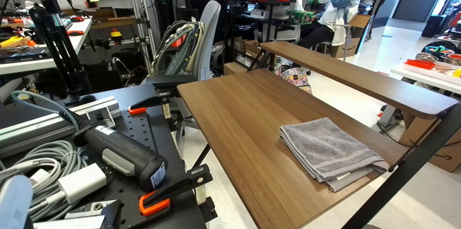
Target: Slide the towel to the left
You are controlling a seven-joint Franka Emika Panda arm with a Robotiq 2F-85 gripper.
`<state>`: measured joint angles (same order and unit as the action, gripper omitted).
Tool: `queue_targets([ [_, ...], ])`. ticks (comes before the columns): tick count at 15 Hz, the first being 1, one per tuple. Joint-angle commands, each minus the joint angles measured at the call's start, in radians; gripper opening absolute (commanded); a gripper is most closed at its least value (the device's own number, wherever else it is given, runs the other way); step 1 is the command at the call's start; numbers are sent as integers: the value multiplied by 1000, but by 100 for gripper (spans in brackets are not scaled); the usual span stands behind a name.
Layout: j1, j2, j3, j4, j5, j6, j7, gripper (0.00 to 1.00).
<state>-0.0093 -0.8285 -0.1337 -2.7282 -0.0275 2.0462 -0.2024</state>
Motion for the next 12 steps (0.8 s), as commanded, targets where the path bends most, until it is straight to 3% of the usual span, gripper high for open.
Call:
queue_targets([
  [1,57,160,11,55,131,106,75,100],
  [6,85,420,35,139,281,356,170,100],
  [12,35,798,47,335,295,561,302,100],
])
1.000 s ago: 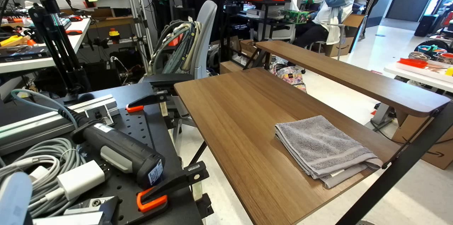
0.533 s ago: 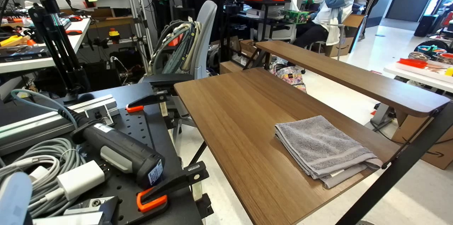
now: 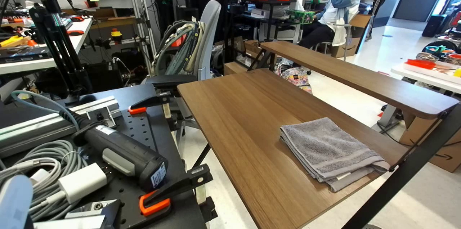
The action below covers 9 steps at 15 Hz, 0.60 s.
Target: Slide the towel to the left
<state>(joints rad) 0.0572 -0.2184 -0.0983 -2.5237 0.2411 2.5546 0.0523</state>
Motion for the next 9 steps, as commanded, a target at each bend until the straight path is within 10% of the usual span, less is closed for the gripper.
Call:
queue_targets([
  [1,-42,254,6,174,32,57,56,100],
  [9,-165,648,50,485,150,10,45,100],
])
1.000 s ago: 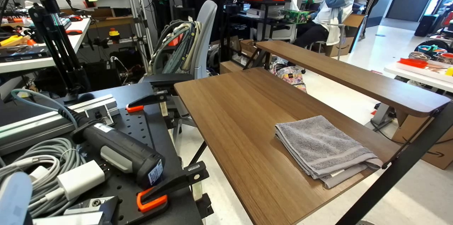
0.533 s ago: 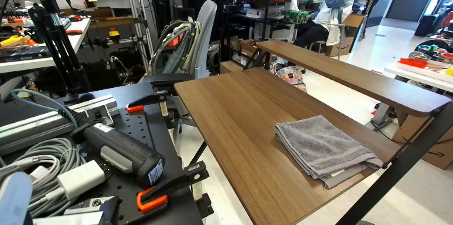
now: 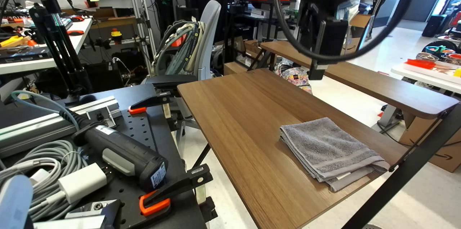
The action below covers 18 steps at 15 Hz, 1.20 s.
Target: Slide the towel to the left
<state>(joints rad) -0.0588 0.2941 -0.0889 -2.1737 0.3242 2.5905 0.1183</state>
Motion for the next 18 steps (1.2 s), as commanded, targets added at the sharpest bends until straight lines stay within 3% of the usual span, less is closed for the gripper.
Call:
queue_targets([
  [1,-63,182,52,176,82,-21,-19,100],
  [8,-133,423,72,442,107,-26,38,100],
  [18,-100,651,50,624,60,-7,121,100],
])
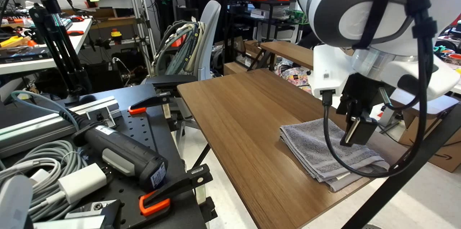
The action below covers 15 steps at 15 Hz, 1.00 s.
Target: Slide the towel to the left
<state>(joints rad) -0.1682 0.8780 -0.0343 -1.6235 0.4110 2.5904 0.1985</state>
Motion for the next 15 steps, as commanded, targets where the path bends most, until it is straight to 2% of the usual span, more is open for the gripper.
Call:
queue_targets([
  [1,15,85,-8,85,-32,-6,48,100],
  [8,95,166,-30,100,-113,6,90,100],
  [15,227,164,-37,45,-211,22,121,100],
])
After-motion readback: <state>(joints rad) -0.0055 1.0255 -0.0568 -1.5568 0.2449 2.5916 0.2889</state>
